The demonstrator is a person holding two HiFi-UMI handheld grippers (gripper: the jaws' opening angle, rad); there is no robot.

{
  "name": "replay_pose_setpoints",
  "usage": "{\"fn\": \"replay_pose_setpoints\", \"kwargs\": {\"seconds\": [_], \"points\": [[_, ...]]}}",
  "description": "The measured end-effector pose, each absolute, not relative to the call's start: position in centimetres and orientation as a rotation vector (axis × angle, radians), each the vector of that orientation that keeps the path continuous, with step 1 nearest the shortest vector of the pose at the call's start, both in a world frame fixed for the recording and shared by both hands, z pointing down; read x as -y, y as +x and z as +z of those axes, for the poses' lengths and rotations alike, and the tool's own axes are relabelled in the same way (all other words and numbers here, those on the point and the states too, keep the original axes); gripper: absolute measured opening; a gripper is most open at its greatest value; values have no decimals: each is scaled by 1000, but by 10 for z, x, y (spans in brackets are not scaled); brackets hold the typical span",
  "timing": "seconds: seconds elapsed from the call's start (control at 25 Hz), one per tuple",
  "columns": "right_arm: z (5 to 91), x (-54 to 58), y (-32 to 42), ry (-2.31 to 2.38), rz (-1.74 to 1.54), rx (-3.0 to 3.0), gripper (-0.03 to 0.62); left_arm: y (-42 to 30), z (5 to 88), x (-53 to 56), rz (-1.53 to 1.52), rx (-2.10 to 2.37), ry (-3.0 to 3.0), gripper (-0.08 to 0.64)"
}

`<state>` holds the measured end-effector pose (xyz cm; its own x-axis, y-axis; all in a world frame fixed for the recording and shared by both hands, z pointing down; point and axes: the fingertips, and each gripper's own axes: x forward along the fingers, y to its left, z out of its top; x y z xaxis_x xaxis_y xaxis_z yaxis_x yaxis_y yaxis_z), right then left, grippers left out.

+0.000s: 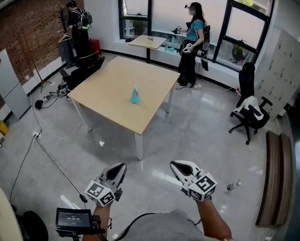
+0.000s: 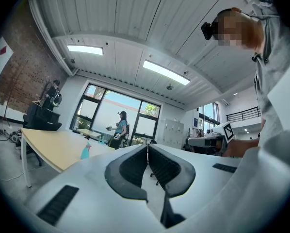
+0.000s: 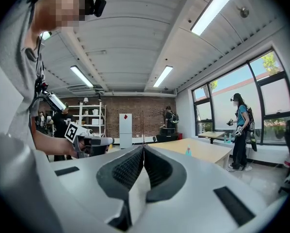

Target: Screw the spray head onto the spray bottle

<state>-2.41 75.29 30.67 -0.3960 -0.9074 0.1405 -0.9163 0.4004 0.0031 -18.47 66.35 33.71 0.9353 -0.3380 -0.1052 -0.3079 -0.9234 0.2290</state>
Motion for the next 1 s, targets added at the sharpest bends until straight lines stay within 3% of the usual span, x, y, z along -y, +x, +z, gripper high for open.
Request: {"fn": "replay_pose_setpoints", "kwargs": {"seconds": [0.36,0.68,1.0], "points": [[324,-704,68,1694,144,2504,6,-113,363,-597,-205,533,2831,6],[311,-628,163,1599,125,2590,6,-48,331,-541,-230,696,2834,6],[319,-523,176,1574,123,2625,6,-36,350,-457,-139,706,2848,6]]}}
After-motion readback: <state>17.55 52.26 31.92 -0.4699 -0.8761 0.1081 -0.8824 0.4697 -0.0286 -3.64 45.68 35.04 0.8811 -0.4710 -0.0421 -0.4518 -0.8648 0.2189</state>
